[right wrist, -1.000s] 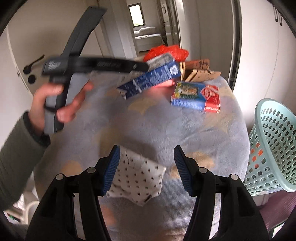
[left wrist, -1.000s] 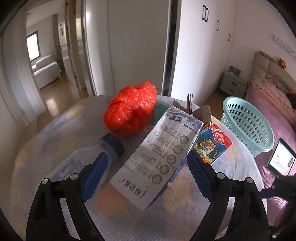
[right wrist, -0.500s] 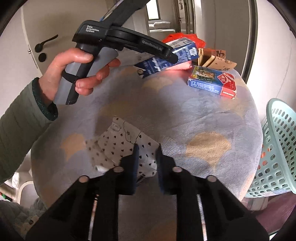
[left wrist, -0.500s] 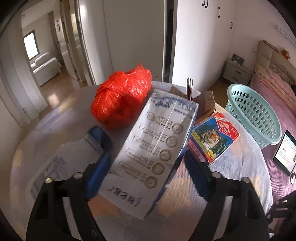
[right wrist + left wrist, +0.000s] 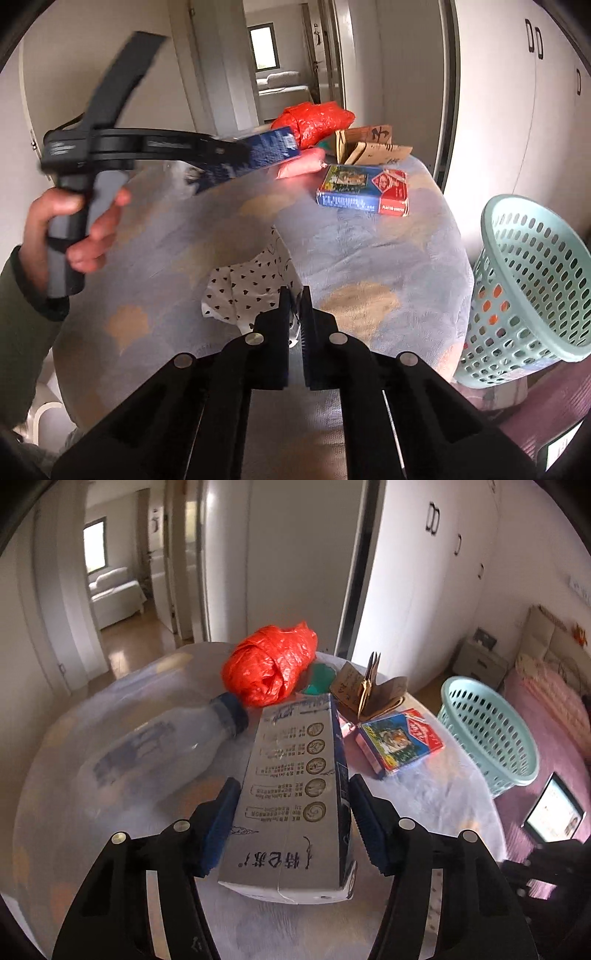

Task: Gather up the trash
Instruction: 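Grasp the dotted tissue with the right tool while the left tool grasps the blue-white milk carton, then carry the tissue and carton over the teal basket and release both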

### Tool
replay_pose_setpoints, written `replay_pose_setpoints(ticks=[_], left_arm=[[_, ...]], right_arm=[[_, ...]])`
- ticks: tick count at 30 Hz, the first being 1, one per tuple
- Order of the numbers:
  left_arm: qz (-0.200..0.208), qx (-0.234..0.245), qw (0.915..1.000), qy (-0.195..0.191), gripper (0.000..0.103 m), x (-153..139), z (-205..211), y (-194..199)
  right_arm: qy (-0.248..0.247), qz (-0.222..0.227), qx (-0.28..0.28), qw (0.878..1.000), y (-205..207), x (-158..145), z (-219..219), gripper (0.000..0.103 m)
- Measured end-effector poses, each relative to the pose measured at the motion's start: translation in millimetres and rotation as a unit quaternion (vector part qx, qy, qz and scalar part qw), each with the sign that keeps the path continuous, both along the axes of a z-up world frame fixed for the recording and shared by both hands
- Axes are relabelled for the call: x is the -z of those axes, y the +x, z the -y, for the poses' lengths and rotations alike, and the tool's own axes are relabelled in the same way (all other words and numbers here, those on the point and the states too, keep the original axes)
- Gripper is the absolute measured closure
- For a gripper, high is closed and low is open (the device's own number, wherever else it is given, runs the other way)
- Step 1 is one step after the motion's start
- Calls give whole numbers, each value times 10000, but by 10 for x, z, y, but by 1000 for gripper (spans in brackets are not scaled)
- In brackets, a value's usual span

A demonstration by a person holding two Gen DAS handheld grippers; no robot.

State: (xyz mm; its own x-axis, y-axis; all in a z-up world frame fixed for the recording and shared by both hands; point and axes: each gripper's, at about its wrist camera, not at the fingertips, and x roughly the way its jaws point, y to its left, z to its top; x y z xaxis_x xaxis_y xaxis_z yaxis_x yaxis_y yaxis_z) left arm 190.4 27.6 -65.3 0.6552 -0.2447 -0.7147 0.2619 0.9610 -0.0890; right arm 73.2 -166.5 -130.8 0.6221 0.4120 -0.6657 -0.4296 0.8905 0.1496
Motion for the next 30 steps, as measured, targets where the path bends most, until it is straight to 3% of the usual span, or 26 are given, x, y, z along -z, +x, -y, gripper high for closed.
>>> replay_pose_setpoints(ticks=[4, 6, 9, 16, 18, 20, 25, 30], left_arm=[[-21, -63, 9999, -137, 44, -12, -62, -177], [-34, -77, 9999, -120, 44, -3, -70, -249], [-15, -76, 9999, -111, 44, 3, -82, -343], [-7, -128, 9997, -187, 44, 18, -97, -462], [16, -119, 9997, -200, 44, 5, -83, -488], [64, -91, 9997, -230, 44, -29, -57, -514], [278, 45, 9990, -337, 44, -145, 47, -538], [424, 278, 9978, -421, 44, -268, 313, -459]], right_arm=[[226, -263, -179, 9992, -4, 96, 30, 98], [334, -450, -292, 9980, 26, 155, 22, 87], [388, -523, -300, 9974, 62, 196, 5, 79], [570, -626, -339, 9958, 186, 177, -53, 77], [401, -589, -318, 9970, 209, 178, -127, 82], [271, -499, -358, 9977, 203, 161, -185, 99], [68, -144, -136, 9998, 143, 34, -124, 100], [188, 137, 382, 9990, 179, -193, 266, 100]])
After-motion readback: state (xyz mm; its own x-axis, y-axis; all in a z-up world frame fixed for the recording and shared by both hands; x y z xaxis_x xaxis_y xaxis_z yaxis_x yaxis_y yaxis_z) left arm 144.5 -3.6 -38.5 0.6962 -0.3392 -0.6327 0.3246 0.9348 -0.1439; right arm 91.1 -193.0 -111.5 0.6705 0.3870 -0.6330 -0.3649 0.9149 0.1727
